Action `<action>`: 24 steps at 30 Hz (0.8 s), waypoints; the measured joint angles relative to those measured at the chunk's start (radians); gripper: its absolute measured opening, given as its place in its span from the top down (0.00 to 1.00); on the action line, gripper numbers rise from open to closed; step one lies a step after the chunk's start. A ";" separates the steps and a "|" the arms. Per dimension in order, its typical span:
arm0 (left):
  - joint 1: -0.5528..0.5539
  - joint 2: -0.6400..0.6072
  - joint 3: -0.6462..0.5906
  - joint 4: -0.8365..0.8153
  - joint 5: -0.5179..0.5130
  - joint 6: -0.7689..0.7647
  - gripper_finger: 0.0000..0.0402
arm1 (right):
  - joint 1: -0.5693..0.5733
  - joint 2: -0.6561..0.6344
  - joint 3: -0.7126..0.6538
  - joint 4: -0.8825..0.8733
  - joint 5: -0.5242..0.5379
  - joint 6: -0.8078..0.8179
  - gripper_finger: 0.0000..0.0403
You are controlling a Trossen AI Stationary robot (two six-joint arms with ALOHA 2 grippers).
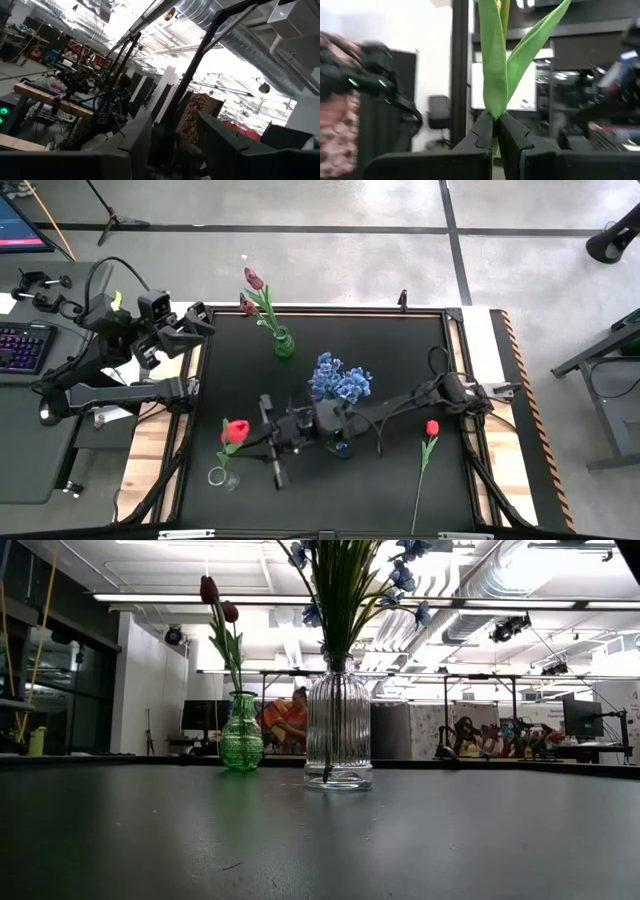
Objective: Sort flowers into vase by color
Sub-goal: Put the top red tulip into the left transparent vase
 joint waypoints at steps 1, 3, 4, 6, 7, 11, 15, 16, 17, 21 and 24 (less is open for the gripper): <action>0.000 0.000 0.000 0.000 -0.001 -0.008 0.64 | 0.005 0.007 0.000 -0.004 0.019 -0.002 1.00; 0.000 0.000 0.000 0.000 -0.001 -0.014 0.64 | 0.012 0.014 0.005 -0.015 0.040 -0.002 1.00; 0.000 0.000 0.000 0.000 -0.001 -0.014 0.64 | 0.017 0.014 0.014 -0.024 0.053 -0.003 1.00; 0.000 0.000 0.000 0.000 -0.004 -0.014 0.64 | 0.029 0.014 0.035 -0.058 0.087 -0.004 1.00; 0.000 0.000 0.000 0.000 -0.010 -0.013 0.65 | 0.033 0.014 0.049 -0.082 0.108 -0.004 1.00; 0.000 0.000 0.000 -0.001 -0.052 -0.004 0.65 | 0.044 0.014 0.118 -0.214 0.167 -0.042 1.00; 0.001 0.001 0.000 -0.001 -0.056 -0.004 0.65 | 0.047 0.013 0.159 -0.304 0.226 -0.056 1.00; 0.001 0.000 0.000 -0.001 -0.056 -0.004 0.65 | 0.049 0.013 0.160 -0.300 0.229 -0.056 1.00; 0.001 0.000 0.000 -0.001 -0.055 -0.004 0.65 | 0.054 0.013 0.160 -0.287 0.229 -0.061 1.00; 0.001 0.001 0.000 -0.001 -0.057 -0.004 0.65 | 0.069 0.021 0.163 -0.233 0.224 -0.099 1.00; 0.000 0.001 0.000 -0.001 -0.079 -0.004 0.65 | 0.064 0.056 0.163 -0.182 0.206 -0.057 1.00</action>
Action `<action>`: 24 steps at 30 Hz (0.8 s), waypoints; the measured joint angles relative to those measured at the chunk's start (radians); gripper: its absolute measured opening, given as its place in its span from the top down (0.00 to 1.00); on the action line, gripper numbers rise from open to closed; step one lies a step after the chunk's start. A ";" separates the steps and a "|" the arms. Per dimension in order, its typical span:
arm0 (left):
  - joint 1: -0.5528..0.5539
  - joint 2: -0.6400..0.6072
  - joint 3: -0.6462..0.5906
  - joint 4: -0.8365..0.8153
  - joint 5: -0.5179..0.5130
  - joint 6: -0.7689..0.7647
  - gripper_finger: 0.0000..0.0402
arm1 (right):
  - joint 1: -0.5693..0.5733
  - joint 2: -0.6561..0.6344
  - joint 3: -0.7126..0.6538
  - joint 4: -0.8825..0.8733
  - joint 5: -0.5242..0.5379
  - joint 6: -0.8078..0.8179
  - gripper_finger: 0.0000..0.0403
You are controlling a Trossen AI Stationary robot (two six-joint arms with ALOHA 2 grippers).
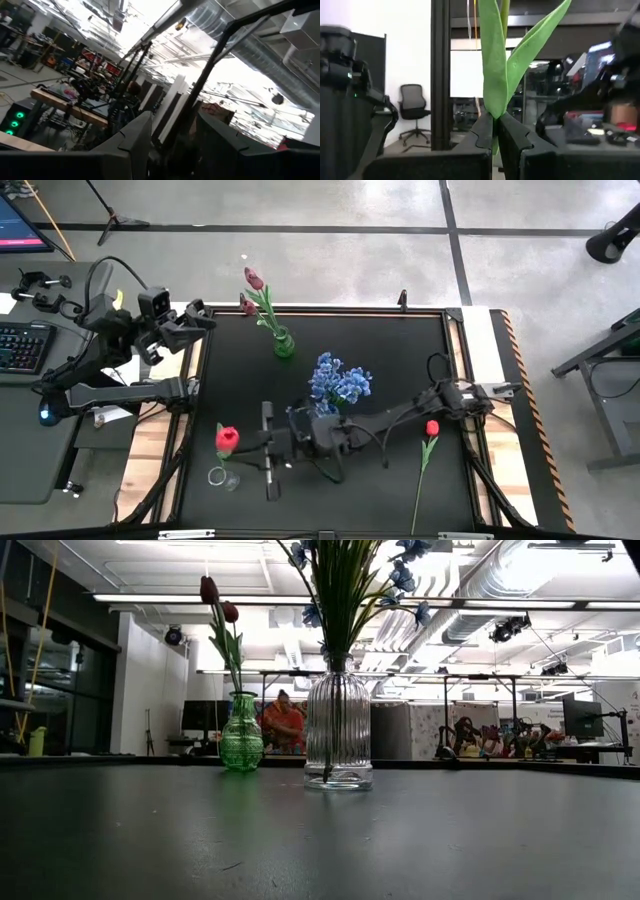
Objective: Sort flowers into vase by color
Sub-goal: Put the top red tulip into the left transparent vase
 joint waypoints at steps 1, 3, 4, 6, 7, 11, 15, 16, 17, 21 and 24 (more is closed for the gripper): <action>0.000 0.000 0.000 0.000 -0.008 0.000 0.65 | -0.002 0.016 0.000 0.016 -0.019 0.025 1.00; 0.000 0.000 0.000 0.000 -0.022 0.000 0.65 | -0.006 0.047 -0.002 0.065 -0.069 0.091 1.00; 0.000 0.000 0.000 0.000 -0.022 0.000 0.65 | -0.010 0.061 -0.002 0.095 -0.107 0.116 1.00; 0.000 0.000 0.000 0.000 -0.024 0.000 0.65 | -0.013 0.079 -0.002 0.150 -0.157 0.160 1.00; 0.000 0.000 0.000 0.000 -0.024 -0.001 0.65 | -0.015 0.086 -0.002 0.174 -0.167 0.171 1.00; 0.000 0.000 0.000 -0.001 -0.025 -0.016 0.65 | -0.022 0.112 -0.002 0.184 -0.165 0.136 1.00; 0.000 0.000 0.000 -0.002 -0.025 -0.029 0.65 | -0.019 0.112 -0.002 0.168 -0.156 0.043 1.00; 0.000 0.000 0.000 -0.001 -0.025 -0.030 0.65 | -0.019 0.111 -0.002 0.168 -0.156 0.033 1.00; 0.000 0.000 0.000 -0.001 -0.025 -0.036 0.65 | -0.018 0.110 -0.002 0.167 -0.156 0.028 1.00; 0.000 0.002 0.000 -0.001 -0.026 -0.063 0.65 | -0.022 0.134 -0.002 0.185 -0.155 0.026 1.00; 0.000 0.004 0.000 -0.002 -0.037 -0.080 0.65 | -0.022 0.162 -0.002 0.200 -0.102 0.010 1.00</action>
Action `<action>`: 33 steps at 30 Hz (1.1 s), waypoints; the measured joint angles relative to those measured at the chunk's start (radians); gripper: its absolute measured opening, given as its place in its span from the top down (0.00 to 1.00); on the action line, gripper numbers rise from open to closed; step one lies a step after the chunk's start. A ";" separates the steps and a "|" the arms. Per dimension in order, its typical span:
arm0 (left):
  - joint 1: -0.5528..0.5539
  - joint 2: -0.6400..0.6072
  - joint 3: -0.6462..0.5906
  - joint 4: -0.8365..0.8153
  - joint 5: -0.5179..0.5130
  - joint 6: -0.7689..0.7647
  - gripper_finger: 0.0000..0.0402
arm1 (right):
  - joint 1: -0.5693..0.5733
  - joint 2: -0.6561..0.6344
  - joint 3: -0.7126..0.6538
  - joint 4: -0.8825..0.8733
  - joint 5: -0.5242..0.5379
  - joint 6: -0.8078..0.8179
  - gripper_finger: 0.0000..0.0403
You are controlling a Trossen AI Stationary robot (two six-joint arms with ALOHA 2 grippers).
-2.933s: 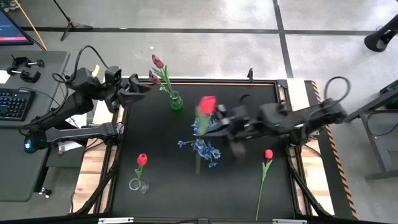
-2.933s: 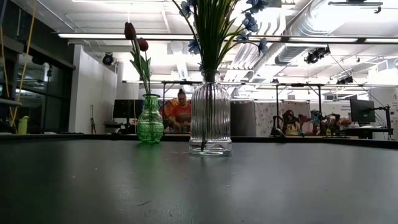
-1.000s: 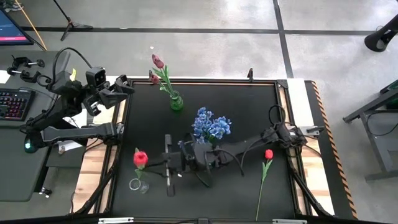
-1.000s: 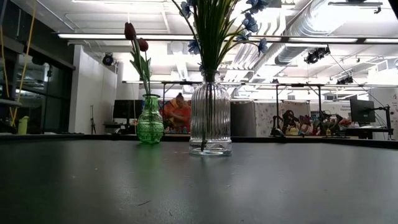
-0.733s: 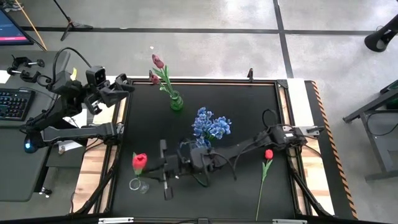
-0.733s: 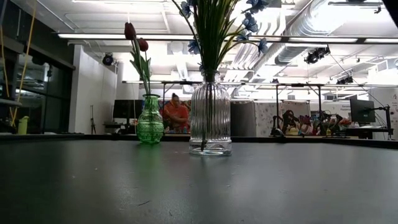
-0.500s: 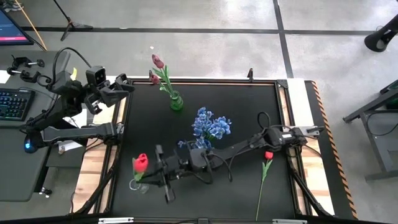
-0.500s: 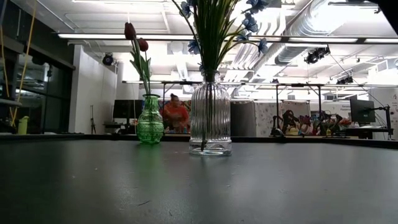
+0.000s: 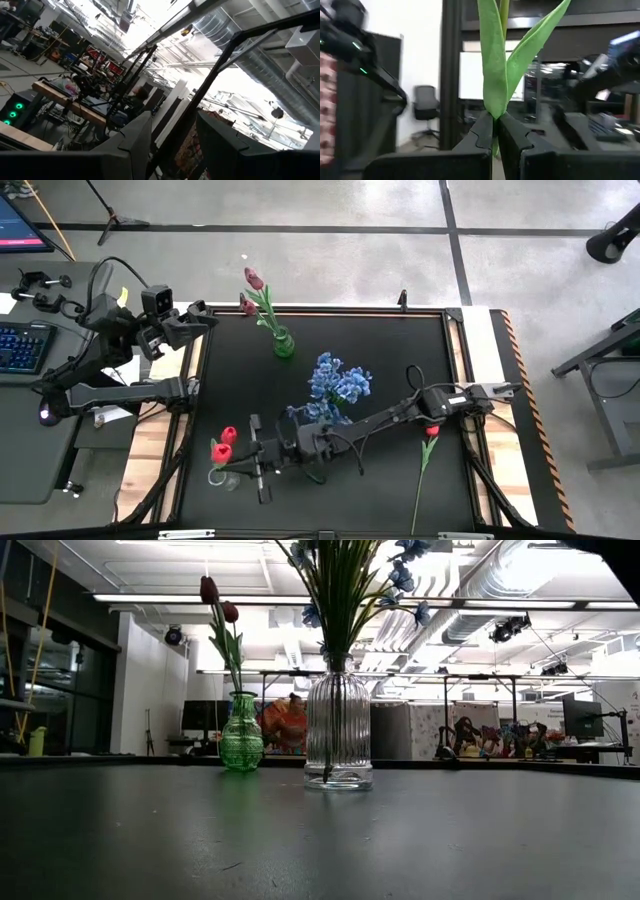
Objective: Sort flowers into vase by color
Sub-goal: Put the top red tulip into the left transparent vase, then put the red tulip into the left transparent vase
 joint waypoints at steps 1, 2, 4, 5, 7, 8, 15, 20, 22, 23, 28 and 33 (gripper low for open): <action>0.000 0.000 0.000 0.000 -0.004 0.000 0.65 | 0.002 0.008 -0.001 0.001 0.020 -0.011 1.00; 0.000 0.000 0.000 0.000 -0.008 0.000 0.65 | 0.002 0.015 -0.002 0.008 0.034 -0.019 1.00; 0.000 0.000 0.000 0.001 -0.011 0.000 0.65 | 0.002 0.022 -0.002 0.019 0.055 -0.023 1.00; 0.000 0.000 0.000 0.001 -0.011 0.000 0.65 | 0.002 0.022 -0.002 0.023 0.064 -0.024 1.00; 0.000 0.000 0.000 0.000 -0.011 0.000 0.65 | 0.002 0.022 -0.002 0.025 0.076 -0.025 1.00; 0.000 0.000 0.000 0.000 -0.011 0.000 0.65 | 0.001 0.022 -0.002 0.024 0.076 -0.025 1.00; 0.000 0.000 0.000 0.000 -0.011 0.000 0.65 | -0.005 0.022 -0.002 -0.091 0.071 0.039 1.00; 0.000 0.000 0.000 0.000 -0.011 0.000 0.65 | -0.005 0.022 -0.002 -0.135 0.070 0.094 1.00; 0.000 0.000 0.000 0.000 -0.011 0.000 0.65 | -0.005 0.022 -0.002 -0.133 0.069 0.111 1.00; 0.000 0.000 0.000 0.000 -0.011 0.001 0.65 | -0.005 0.022 -0.002 -0.134 0.069 0.131 1.00; 0.000 0.000 0.000 0.000 -0.011 0.001 0.65 | -0.006 0.022 -0.002 -0.136 0.040 0.213 0.86; 0.000 0.000 0.000 0.000 -0.011 0.002 0.65 | -0.006 -0.001 -0.002 -0.220 0.019 0.245 0.60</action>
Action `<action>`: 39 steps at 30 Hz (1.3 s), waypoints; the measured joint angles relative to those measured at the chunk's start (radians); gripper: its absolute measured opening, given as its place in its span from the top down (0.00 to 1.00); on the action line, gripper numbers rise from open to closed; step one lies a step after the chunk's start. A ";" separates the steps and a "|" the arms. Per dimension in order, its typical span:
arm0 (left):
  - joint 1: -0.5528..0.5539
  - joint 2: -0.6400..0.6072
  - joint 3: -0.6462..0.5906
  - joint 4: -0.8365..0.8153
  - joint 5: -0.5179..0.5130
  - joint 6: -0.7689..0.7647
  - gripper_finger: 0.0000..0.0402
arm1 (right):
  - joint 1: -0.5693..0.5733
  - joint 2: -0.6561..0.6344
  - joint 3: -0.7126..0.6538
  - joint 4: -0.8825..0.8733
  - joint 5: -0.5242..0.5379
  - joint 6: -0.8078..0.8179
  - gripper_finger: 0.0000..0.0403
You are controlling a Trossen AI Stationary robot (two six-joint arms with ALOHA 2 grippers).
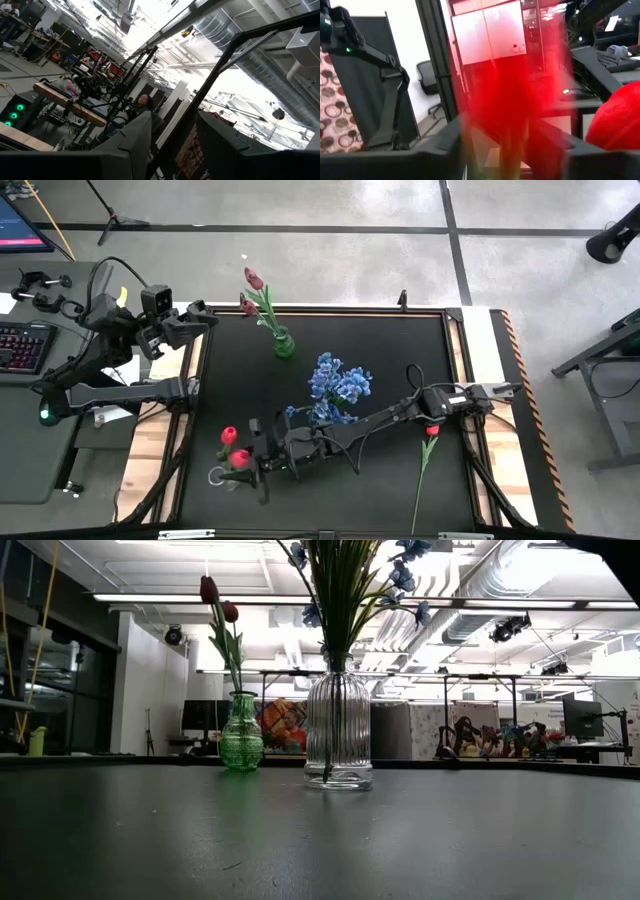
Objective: Sort flowers into vase by color
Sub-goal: Put the red tulip into the left transparent vase
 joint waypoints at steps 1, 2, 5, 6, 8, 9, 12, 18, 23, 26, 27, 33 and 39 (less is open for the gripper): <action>0.000 0.000 0.000 0.000 0.000 0.001 0.65 | 0.000 -0.012 0.000 -0.036 0.000 -0.015 0.54; 0.000 0.000 0.000 0.000 0.000 0.006 0.65 | 0.000 -0.019 0.000 -0.059 0.003 -0.029 0.49; 0.000 0.000 0.000 0.000 0.000 0.018 0.65 | 0.000 -0.038 0.001 -0.110 0.004 -0.060 0.38; 0.000 0.000 0.000 0.000 0.000 0.017 0.65 | 0.000 -0.041 0.001 -0.122 0.004 -0.062 0.35; 0.000 0.000 0.000 0.000 0.000 0.017 0.65 | 0.000 -0.047 0.001 -0.132 -0.004 -0.070 0.32; 0.000 0.000 0.000 0.000 0.000 0.017 0.65 | 0.000 -0.055 0.000 -0.151 -0.013 -0.081 0.32; 0.000 -0.002 0.000 0.000 0.000 0.017 0.65 | 0.000 -0.091 0.000 -0.242 -0.025 -0.132 0.31; 0.000 -0.003 0.000 0.001 0.003 0.026 0.65 | -0.017 -0.170 0.001 -0.519 -0.025 -0.175 0.31; 0.000 -0.003 0.000 0.002 0.004 0.026 0.65 | -0.029 -0.250 0.001 -0.706 -0.050 -0.173 0.31; 0.000 -0.003 0.000 0.001 0.004 0.026 0.65 | -0.025 -0.299 0.001 -0.803 -0.085 -0.159 0.31; 0.000 -0.003 0.000 0.001 0.004 0.026 0.65 | -0.023 -0.316 0.001 -0.832 -0.105 -0.148 0.31; 0.000 -0.003 0.000 0.001 0.004 0.024 0.65 | 0.007 -0.396 0.002 -1.030 -0.294 0.071 0.31; 0.000 0.004 0.001 0.001 0.032 -0.033 0.65 | 0.130 -0.382 -0.040 -1.351 -0.357 0.324 0.31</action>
